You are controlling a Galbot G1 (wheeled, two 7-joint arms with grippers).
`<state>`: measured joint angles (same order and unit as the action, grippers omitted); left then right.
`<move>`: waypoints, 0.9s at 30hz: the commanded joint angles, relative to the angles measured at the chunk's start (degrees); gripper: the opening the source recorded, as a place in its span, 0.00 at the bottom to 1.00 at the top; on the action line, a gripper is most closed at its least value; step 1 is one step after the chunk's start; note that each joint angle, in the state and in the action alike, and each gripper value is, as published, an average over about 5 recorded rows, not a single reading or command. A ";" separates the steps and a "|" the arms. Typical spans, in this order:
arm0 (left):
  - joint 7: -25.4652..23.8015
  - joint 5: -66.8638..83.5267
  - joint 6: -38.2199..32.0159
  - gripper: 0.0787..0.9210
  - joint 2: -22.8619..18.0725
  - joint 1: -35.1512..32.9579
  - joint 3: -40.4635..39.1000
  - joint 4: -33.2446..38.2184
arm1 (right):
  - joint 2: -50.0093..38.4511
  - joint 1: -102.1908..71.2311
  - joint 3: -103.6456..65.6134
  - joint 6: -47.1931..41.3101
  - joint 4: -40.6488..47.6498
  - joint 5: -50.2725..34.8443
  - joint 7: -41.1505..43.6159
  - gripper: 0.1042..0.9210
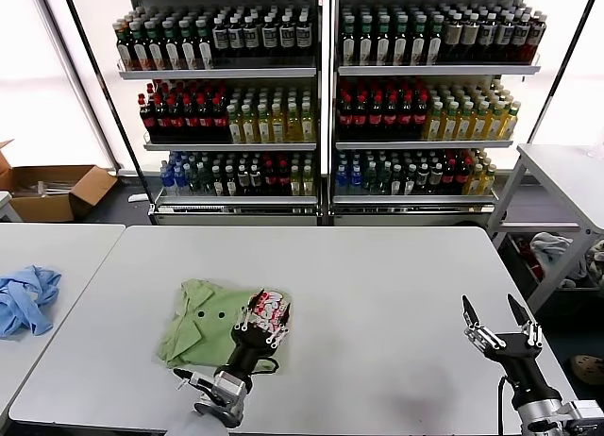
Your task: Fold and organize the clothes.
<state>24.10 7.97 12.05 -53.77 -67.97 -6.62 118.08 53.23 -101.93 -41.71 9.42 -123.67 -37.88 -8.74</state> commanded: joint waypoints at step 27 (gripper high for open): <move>-5.52 6.28 -5.81 0.88 -2.71 -17.98 27.43 12.32 | 13.87 48.54 56.93 -28.52 15.48 -4.10 -12.30 0.88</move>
<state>19.76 13.81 7.28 -55.42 -83.01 17.46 129.62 60.67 -65.63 -1.22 -13.83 -116.04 -41.15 -18.22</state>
